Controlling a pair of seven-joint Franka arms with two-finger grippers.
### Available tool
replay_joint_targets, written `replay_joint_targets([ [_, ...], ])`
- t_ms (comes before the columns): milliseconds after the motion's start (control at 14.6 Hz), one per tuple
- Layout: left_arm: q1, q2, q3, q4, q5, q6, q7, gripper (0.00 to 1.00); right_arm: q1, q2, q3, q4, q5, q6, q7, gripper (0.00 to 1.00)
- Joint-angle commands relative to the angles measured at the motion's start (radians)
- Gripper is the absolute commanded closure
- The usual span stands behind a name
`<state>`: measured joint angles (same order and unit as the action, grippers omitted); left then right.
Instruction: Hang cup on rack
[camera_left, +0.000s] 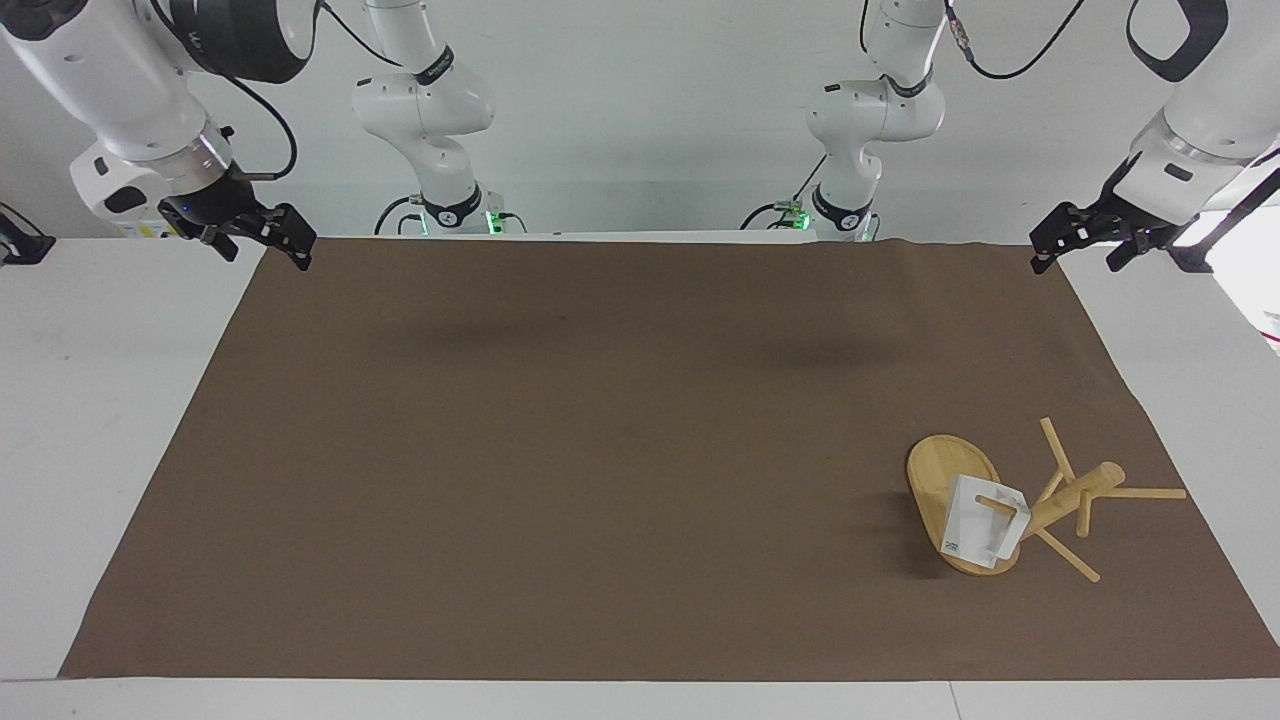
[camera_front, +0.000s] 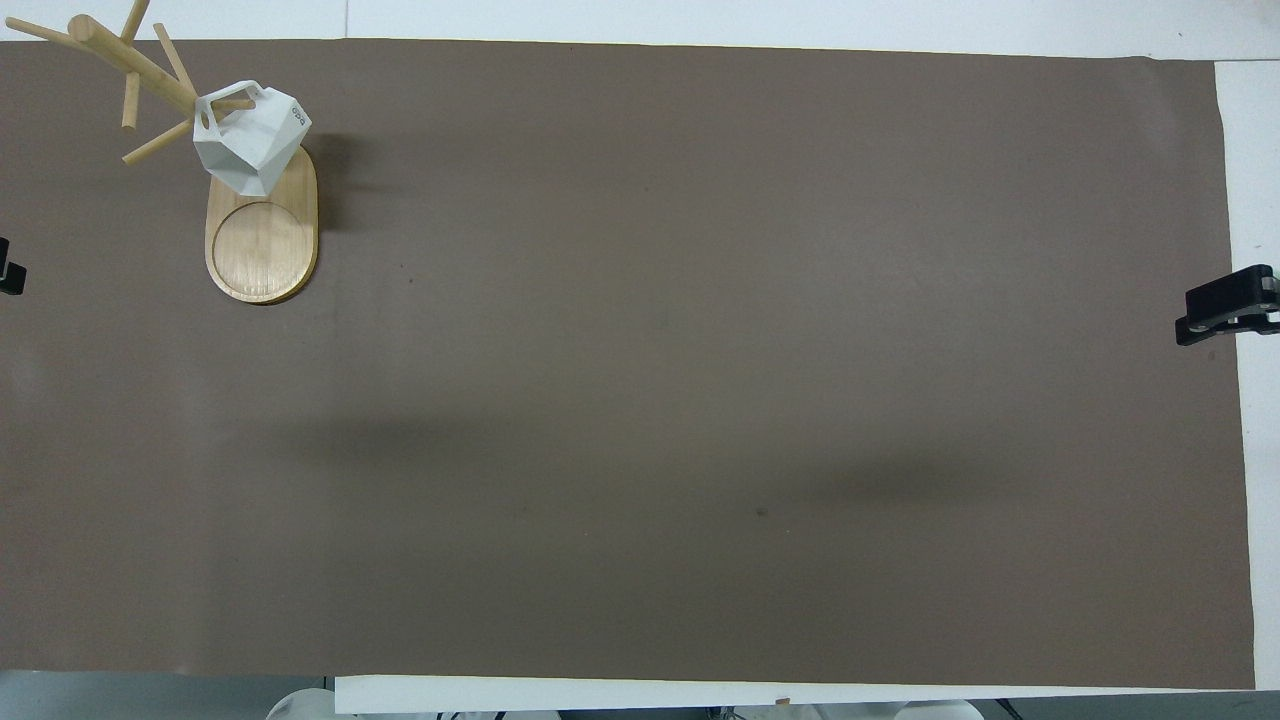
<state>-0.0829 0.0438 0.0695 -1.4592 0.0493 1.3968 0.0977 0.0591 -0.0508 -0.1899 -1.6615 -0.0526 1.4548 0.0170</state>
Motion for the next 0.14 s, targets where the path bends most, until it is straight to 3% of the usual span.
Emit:
replay_joint_targets([
  [0, 0.012, -0.002, -0.008, 0.006, -0.011, -0.013, 0.001, 0.01, -0.004, -0.02, 0.006, -0.023, -0.01, 0.007, 0.012, 0.0],
  [69, 0.012, -0.002, -0.008, 0.006, -0.009, -0.013, -0.001, 0.01, -0.004, -0.02, 0.006, -0.023, -0.01, 0.007, 0.012, 0.0],
])
